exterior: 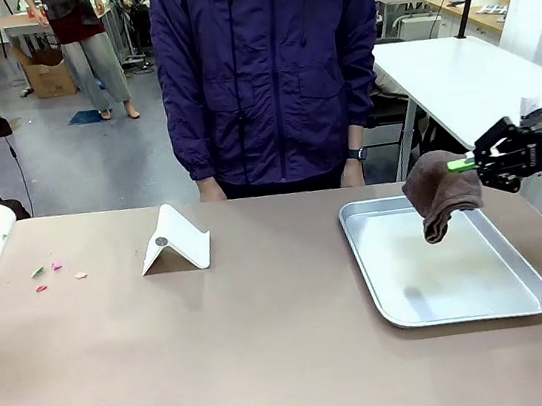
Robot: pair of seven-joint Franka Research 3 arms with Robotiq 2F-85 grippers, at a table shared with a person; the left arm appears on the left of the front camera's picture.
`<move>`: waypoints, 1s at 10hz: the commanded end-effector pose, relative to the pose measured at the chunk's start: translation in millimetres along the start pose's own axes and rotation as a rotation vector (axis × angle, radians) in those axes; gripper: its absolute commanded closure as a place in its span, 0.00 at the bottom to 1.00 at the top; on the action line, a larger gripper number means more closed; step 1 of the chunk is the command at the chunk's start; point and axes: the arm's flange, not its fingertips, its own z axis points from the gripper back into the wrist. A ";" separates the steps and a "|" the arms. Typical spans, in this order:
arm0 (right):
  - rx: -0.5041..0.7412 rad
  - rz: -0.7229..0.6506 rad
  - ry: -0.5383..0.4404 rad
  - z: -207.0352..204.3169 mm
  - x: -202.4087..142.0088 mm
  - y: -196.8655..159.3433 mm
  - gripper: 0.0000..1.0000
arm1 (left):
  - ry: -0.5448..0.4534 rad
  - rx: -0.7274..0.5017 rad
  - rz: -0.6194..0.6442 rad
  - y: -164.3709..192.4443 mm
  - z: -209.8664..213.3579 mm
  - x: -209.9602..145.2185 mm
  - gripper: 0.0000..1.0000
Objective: Clean the surface of the table.
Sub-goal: If a person points to the right, clean the right side of the table with your right hand, and if they point to the left, clean the left side with your left hand.
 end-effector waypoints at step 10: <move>0.137 0.031 0.047 26.9 -9.1 -5.3 0.92 | 0.004 -0.011 -0.022 -2.0 3.4 -3.2 0.97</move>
